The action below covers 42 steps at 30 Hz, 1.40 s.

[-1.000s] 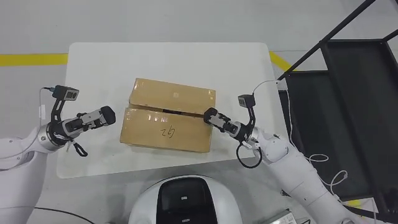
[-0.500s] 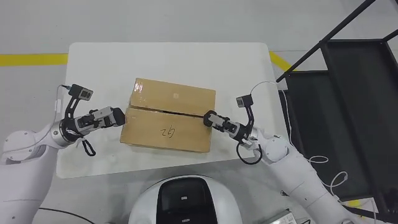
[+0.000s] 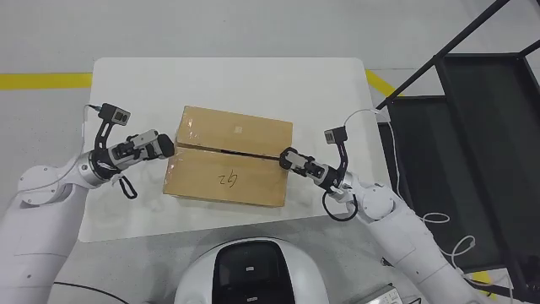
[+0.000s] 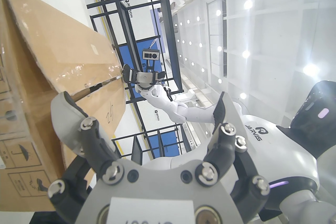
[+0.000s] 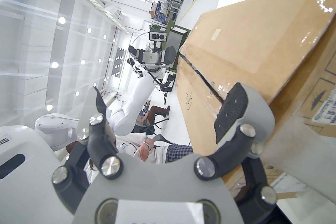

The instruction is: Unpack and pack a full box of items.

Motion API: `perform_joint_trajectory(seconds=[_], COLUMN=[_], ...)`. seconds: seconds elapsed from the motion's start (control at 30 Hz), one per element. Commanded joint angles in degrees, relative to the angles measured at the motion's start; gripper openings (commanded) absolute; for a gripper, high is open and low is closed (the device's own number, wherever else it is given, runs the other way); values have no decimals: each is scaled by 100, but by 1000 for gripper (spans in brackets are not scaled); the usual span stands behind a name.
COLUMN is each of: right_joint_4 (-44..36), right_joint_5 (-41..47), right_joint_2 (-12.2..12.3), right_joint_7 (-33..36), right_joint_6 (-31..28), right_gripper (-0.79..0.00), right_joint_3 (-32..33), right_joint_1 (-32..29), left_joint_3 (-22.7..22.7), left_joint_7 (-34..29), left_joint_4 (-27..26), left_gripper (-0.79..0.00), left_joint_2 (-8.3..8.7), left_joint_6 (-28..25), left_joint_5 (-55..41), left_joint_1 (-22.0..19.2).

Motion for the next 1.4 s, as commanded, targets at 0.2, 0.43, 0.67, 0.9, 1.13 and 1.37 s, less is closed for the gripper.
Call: perform_joint_trajectory(seconds=[0.2,0.43,0.67,0.9,1.13,1.37], right_joint_4=[-80,-344,-860,-986,-934,-472], right_joint_5=[-94,-113,-124,-394,-16,262], right_joint_2=[-17,8,123,210,216,145], right_joint_7=[-127,-240,-432,-314,384,496], right_joint_6=[54,-15,-217,215,438,544], right_gripper=[0,0,0,0,0,0], right_joint_3=[51,301,1107,1591,1320,868], right_joint_1=[-54,-208,-719,-1353,-1613,-1588], left_joint_3=[482,724,552,551,551,551], left_joint_7=[9,-19,-96,-23,-23,-23], left_joint_4=[377,817,876,750,750,750], left_gripper=[0,0,0,0,0,0], left_joint_2=[-120,-174,-127,-116,-116,-116], left_joint_6=[-101,-193,-201,-161,-161,-161], left_joint_5=[156,511,540,674,674,674], left_joint_1=[-398,-650,-593,-505,-505,-505])
